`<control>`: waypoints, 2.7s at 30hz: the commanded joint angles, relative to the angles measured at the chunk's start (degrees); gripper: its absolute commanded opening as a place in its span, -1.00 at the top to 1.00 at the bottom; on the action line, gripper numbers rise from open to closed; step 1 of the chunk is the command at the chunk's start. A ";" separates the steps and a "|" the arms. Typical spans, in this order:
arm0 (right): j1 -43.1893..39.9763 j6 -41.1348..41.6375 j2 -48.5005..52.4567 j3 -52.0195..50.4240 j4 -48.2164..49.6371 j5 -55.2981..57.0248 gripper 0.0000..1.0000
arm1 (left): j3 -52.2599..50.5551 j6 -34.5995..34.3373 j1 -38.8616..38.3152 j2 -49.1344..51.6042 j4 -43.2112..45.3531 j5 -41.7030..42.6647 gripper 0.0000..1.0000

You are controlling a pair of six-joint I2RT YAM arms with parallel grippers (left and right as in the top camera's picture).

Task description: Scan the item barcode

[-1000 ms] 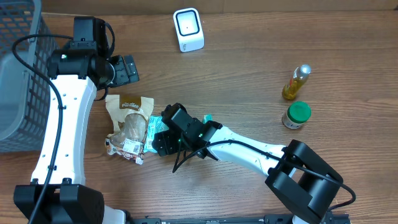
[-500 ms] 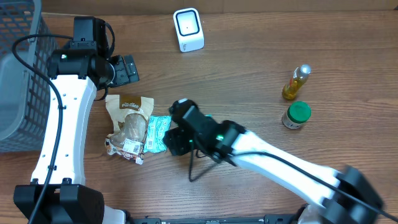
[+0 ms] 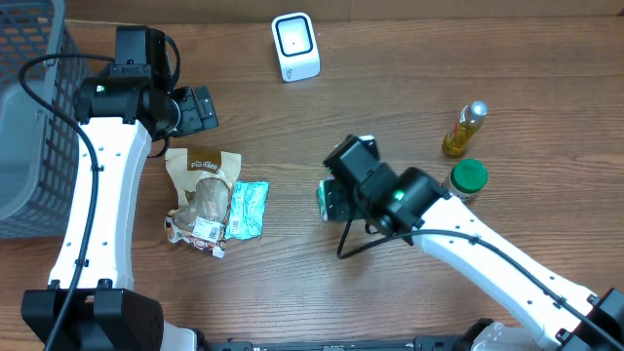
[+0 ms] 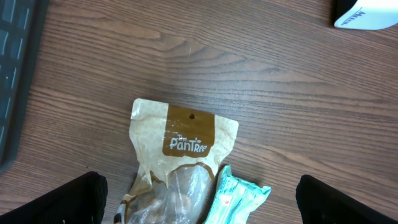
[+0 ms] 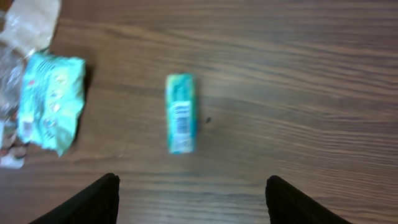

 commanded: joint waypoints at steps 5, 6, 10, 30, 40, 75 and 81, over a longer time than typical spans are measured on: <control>-2.14 0.61 -0.11 0.15 1.84 1.33 -0.45 | 0.74 0.87 0.13 -0.33 0.22 -0.52 -0.99; -2.14 0.61 -0.11 0.15 2.16 1.16 -0.45 | 0.74 0.87 0.13 -0.33 0.22 -0.52 -0.99; -2.14 0.61 -0.11 0.15 2.73 1.14 -0.46 | 0.74 0.87 0.13 -0.33 0.22 -0.52 -0.99; -2.14 0.35 -0.11 0.15 0.92 1.16 -0.47 | 0.74 0.87 0.13 -0.33 0.22 -0.52 -0.99; -2.14 0.37 -0.11 0.15 1.22 1.16 -0.50 | 0.74 0.87 0.13 -0.33 0.22 -0.52 -0.99; -2.14 0.37 -0.09 0.15 1.20 1.33 -0.61 | 0.74 0.87 0.13 -0.33 0.22 -0.52 -0.99; -2.14 0.37 -0.09 0.11 1.14 2.21 -0.71 | 0.74 0.87 0.13 -0.33 0.22 -0.52 -0.99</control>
